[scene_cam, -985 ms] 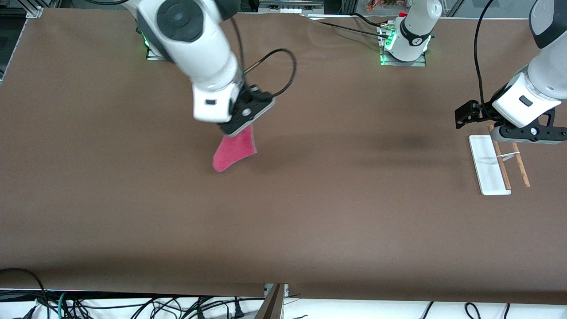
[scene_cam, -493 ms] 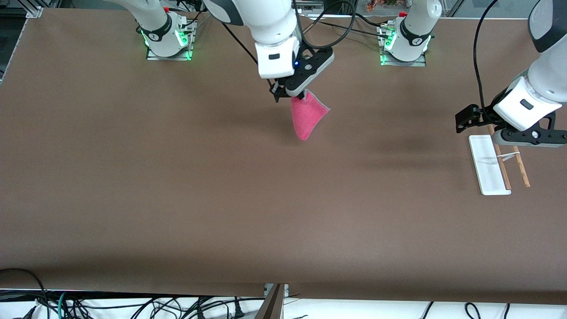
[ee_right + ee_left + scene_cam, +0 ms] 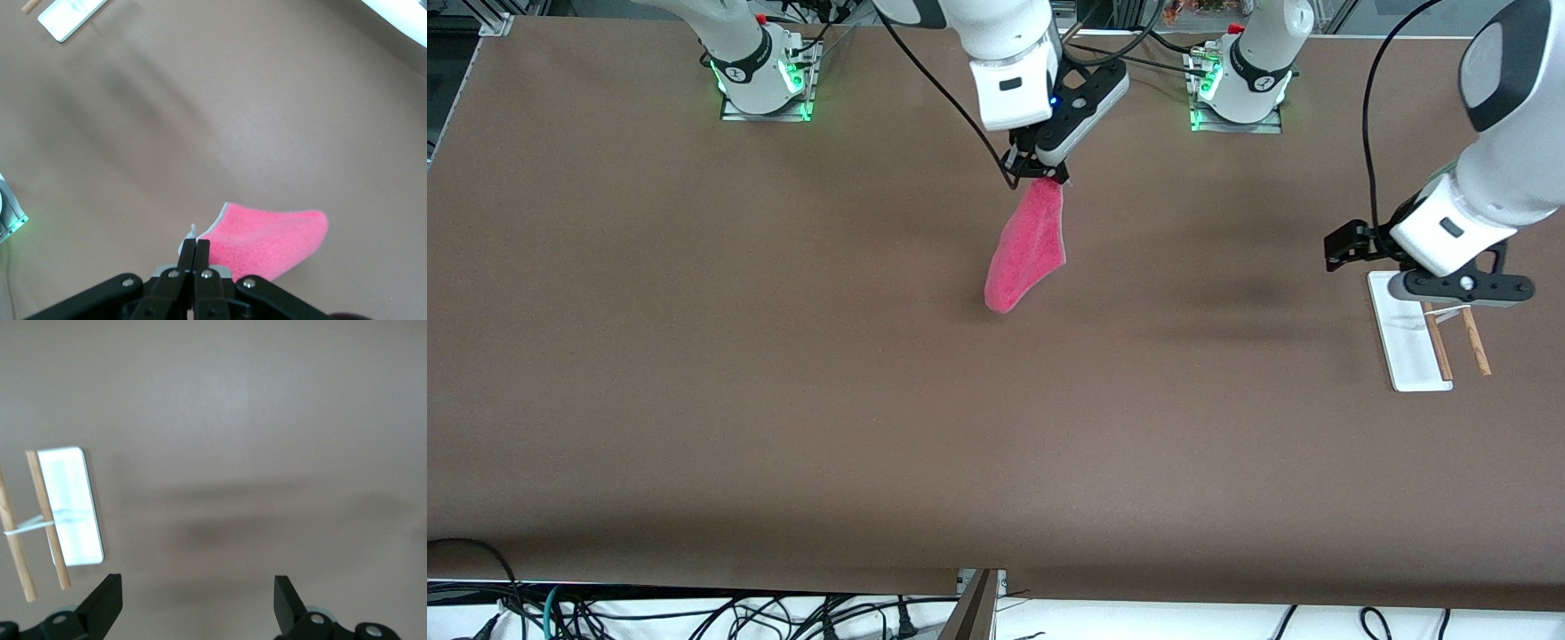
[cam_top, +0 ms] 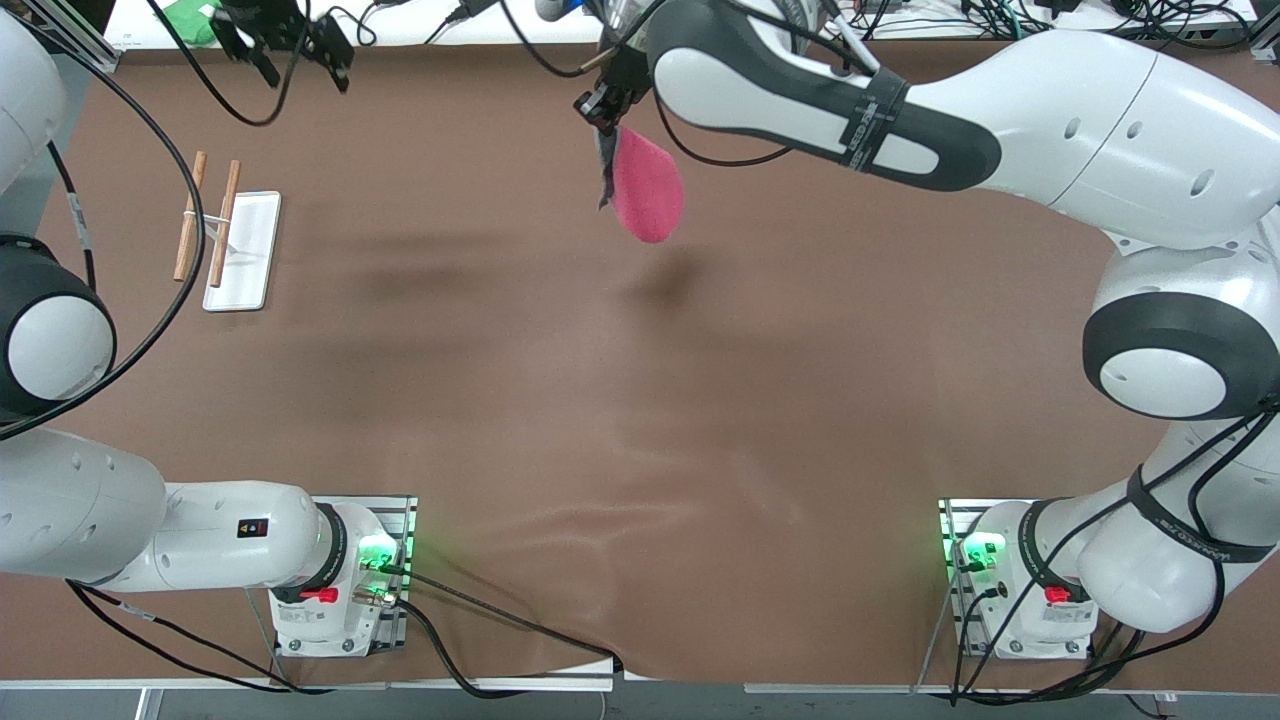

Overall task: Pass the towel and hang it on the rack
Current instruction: 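Hold the towel up while the left gripper reaches toward it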

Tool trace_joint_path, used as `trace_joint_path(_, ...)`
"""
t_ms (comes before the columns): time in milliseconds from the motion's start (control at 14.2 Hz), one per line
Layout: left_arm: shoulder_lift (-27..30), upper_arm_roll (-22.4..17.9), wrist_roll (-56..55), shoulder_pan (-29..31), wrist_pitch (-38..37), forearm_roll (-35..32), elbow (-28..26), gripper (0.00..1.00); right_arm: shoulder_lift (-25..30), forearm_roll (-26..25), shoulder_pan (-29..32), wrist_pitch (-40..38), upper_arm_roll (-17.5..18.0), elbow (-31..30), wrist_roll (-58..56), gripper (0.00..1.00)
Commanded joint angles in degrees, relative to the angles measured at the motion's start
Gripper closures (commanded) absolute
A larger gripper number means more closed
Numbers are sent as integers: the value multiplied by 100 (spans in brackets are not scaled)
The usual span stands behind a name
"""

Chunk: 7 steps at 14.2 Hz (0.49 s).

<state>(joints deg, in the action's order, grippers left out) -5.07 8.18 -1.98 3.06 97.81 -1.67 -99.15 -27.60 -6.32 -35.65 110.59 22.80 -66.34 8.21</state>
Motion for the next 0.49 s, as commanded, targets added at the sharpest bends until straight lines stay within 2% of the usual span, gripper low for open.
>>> trace_joint_path(0,-11,-27,119,63,307,707,-507,0,0,-185,-117,216,-22,25,163,100)
trace_joint_path(281,-73,-45,14,151,992,1992,-1175,0,-8,-185,-109,401,-30,25,163,100)
trace_joint_path(422,-73,-45,118,169,1161,2258,-1282,0,-52,-185,-109,524,-22,16,163,100)
